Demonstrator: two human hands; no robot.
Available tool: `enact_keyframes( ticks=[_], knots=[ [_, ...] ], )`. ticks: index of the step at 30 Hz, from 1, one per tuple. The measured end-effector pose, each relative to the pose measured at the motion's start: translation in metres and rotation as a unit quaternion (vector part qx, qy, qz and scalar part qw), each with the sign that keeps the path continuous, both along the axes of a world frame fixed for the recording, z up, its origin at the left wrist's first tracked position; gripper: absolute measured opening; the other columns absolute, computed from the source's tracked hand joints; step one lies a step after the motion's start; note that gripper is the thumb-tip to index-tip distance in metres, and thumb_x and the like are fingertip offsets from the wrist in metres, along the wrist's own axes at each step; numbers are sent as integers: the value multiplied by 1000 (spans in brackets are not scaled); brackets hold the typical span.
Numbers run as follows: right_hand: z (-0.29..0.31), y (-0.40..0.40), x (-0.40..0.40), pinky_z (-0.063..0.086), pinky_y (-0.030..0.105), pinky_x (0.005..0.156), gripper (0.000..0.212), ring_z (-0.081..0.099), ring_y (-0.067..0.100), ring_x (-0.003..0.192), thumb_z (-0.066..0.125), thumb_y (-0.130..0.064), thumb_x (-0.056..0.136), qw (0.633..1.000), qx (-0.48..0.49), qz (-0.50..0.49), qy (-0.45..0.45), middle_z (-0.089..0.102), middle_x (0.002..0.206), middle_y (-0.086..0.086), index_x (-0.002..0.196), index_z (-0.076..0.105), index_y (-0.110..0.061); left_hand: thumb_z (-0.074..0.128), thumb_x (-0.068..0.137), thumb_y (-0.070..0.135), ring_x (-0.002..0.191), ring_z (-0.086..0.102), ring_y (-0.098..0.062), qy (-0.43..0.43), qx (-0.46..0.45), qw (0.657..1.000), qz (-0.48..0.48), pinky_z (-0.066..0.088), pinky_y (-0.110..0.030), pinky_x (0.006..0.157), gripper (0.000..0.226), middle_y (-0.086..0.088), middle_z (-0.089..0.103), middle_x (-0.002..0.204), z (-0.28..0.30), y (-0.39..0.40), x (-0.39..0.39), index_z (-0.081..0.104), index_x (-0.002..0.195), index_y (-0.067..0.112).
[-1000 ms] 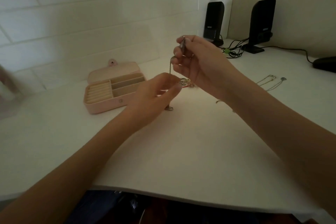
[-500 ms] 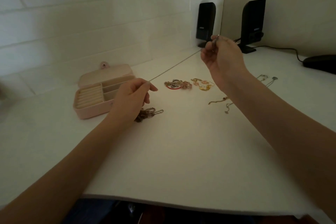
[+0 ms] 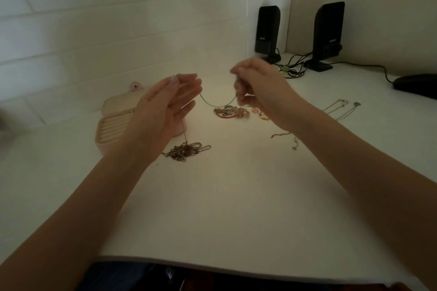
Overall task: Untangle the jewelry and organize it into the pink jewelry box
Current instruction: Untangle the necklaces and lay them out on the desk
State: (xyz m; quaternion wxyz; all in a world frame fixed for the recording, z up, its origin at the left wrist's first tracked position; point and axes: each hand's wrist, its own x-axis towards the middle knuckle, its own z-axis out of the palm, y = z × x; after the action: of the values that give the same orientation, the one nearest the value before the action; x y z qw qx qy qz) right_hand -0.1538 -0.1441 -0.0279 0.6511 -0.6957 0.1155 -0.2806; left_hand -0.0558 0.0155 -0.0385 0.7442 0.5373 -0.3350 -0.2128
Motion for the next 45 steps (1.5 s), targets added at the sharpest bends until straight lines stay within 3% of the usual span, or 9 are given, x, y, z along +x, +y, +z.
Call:
enact_keyframes(
  ticks=[11, 19, 23, 27, 31, 36, 38, 40, 45],
  knots=[
    [-11, 37, 1, 53, 25, 67, 22, 54, 12, 62, 47, -9, 97, 966, -63, 245, 59, 50, 68, 4, 114, 59, -2, 43, 98, 23, 105, 62, -11, -214, 44, 976, 5, 48, -28, 89, 29, 9, 70, 99, 32, -15, -8, 69, 86, 26],
    [-1, 27, -3, 52, 24, 63, 19, 54, 12, 60, 51, -12, 95, 969, -94, 211, 92, 53, 67, 5, 107, 61, 0, 41, 97, 17, 66, 62, -15, -22, 48, 999, -6, 53, -30, 59, 25, -4, 63, 75, -2, -16, -2, 60, 82, 11],
    [2, 17, -6, 54, 22, 61, 23, 61, 15, 67, 57, -19, 93, 965, -143, 157, 151, 68, 77, 7, 112, 58, -8, 40, 93, 11, 76, 69, -16, 91, 6, 994, 62, 56, -29, 65, 27, 0, 67, 73, -3, -14, 2, 53, 69, 12],
    [5, 8, -7, 50, 17, 52, 20, 61, 10, 62, 57, -19, 93, 972, -175, 68, 138, 74, 83, 2, 108, 63, -8, 41, 88, 13, 51, 57, -11, 94, 18, 974, 206, 49, -28, 59, 32, 4, 54, 49, -6, -13, 9, 47, 56, 15],
    [5, 7, -6, 46, 17, 55, 13, 62, 1, 62, 60, -18, 91, 975, -207, 34, 79, 73, 85, -2, 95, 68, -9, 41, 83, 10, 41, 44, -15, -15, 77, 963, 258, 44, -30, 53, 35, 0, 47, 44, -11, -12, 11, 47, 49, 15],
    [10, 10, -7, 46, 18, 59, 12, 57, 0, 64, 58, -17, 91, 985, -161, 68, 9, 67, 82, -4, 96, 69, -16, 59, 81, 20, 60, 51, 0, -368, 138, 877, 275, 39, -11, 58, 15, 5, 54, 67, -17, -11, -9, 51, 73, 11],
    [11, 10, -7, 46, 19, 60, 12, 57, 3, 65, 59, -16, 91, 986, -153, 72, 1, 67, 81, -3, 97, 70, -15, 64, 79, 22, 79, 60, 4, -304, 88, 929, 191, 46, -11, 70, 18, 6, 63, 82, -14, -13, -16, 49, 86, 15],
    [9, 10, -6, 46, 19, 60, 13, 57, 4, 66, 60, -18, 90, 984, -165, 63, 1, 67, 83, -2, 97, 70, -14, 69, 77, 21, 91, 68, -12, -173, 41, 981, 71, 52, -28, 84, 30, -1, 72, 88, -11, -17, -18, 49, 99, 17],
    [8, 9, -6, 45, 17, 58, 11, 56, 3, 65, 60, -19, 90, 984, -171, 43, 4, 68, 83, -5, 95, 70, -17, 69, 68, 18, 81, 71, -19, -64, 23, 998, 1, 55, -32, 84, 38, -4, 74, 74, -9, -23, -22, 59, 104, 12]
  ],
)
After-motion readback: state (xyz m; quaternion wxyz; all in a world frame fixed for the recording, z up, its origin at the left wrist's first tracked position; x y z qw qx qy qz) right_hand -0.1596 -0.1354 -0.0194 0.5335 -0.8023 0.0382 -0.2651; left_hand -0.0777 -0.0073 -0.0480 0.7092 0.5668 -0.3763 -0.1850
